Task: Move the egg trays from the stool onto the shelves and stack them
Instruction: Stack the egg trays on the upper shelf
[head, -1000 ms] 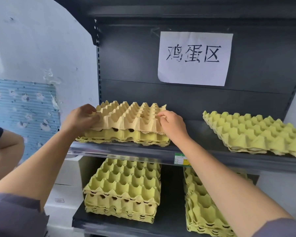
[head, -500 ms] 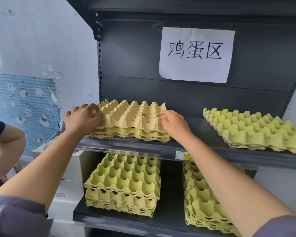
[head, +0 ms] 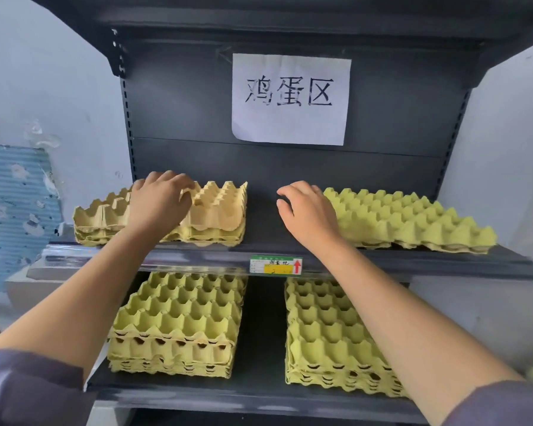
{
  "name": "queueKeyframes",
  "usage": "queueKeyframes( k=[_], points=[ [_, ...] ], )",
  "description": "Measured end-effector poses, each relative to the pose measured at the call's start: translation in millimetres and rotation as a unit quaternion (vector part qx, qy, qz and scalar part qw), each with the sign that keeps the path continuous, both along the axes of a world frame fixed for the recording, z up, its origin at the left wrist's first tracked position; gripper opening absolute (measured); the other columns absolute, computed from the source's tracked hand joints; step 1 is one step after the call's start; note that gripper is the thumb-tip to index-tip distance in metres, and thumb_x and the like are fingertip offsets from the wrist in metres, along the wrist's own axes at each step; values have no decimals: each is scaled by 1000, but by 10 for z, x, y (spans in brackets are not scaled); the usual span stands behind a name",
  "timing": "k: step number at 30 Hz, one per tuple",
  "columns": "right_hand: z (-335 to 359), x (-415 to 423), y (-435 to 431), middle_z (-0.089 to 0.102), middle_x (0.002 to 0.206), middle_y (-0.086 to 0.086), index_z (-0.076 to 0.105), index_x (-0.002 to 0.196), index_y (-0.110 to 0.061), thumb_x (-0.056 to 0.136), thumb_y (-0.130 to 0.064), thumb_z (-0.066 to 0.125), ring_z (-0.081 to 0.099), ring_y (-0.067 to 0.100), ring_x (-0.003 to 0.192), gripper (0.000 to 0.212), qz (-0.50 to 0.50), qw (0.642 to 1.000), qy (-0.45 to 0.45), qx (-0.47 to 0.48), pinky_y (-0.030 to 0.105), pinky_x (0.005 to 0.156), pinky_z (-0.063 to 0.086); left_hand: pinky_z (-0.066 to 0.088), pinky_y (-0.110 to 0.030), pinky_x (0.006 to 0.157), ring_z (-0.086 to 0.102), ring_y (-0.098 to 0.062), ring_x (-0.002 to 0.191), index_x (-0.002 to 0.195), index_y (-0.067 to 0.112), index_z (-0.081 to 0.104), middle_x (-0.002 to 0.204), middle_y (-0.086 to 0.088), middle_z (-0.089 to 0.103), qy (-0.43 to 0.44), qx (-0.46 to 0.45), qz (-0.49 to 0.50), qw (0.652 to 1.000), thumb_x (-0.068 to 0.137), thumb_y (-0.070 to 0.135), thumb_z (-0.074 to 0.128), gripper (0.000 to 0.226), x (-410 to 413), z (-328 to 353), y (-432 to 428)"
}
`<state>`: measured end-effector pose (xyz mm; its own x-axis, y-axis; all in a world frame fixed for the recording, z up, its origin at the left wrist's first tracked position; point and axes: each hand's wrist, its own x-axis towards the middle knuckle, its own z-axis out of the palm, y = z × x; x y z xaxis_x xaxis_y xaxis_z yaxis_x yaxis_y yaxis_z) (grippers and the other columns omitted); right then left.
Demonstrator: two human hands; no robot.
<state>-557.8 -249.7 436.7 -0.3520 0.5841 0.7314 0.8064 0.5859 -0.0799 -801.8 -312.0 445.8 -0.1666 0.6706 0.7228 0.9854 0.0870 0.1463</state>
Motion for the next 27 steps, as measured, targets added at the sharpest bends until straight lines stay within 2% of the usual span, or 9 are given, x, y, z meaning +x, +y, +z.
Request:
queueKeyframes(
  k=[4,9,14,17,19,23,27],
  points=[
    [43,798,-140,61,122,4,63,120,-15,98,-23,44,55,28,108,31,-19,999,10,30,35,85,44,35,-43,94,49,-33,115,114,19,63,120,-7,62,29,13,-38,999,92,20,49,26,888,68,15],
    [54,2158,-331,64,116,3,65,116,-15,96,-22,46,56,28,102,28,-74,995,25,61,34,76,44,39,-44,86,54,-36,103,108,15,66,108,-9,66,45,50,-129,989,90,15,49,24,2271,72,35],
    [-52,3523,-575,69,101,11,69,105,-10,90,-19,51,59,38,91,25,-146,985,54,73,40,74,48,44,-43,77,57,-36,90,104,11,65,98,-10,67,66,69,-245,965,90,16,50,21,3695,-76,57],
    [-186,4260,-679,69,96,12,71,100,-11,86,-22,49,61,39,86,28,-193,977,55,67,42,71,52,47,-42,71,58,-36,84,100,9,65,90,-11,67,86,64,-315,943,86,22,44,29,4463,-195,136],
    [-301,4737,-722,69,101,10,70,104,-13,87,-23,51,61,38,91,28,-232,970,47,48,41,73,51,46,-40,67,59,-35,82,99,10,66,88,-10,67,105,54,-350,929,84,27,39,35,4950,-288,210],
    [-615,5607,-757,65,113,8,66,116,-15,93,-23,50,56,34,103,28,-297,954,23,-11,40,82,47,45,-37,63,61,-34,75,99,12,67,83,-8,67,137,34,-410,901,83,18,54,22,5814,-590,446],
    [-969,6384,-688,62,120,5,62,122,-15,97,-24,46,53,31,111,32,-341,938,-1,-67,39,87,43,45,-35,63,61,-32,71,97,12,69,78,-6,67,133,-2,-461,877,81,25,39,36,6638,-1009,805]
  ],
)
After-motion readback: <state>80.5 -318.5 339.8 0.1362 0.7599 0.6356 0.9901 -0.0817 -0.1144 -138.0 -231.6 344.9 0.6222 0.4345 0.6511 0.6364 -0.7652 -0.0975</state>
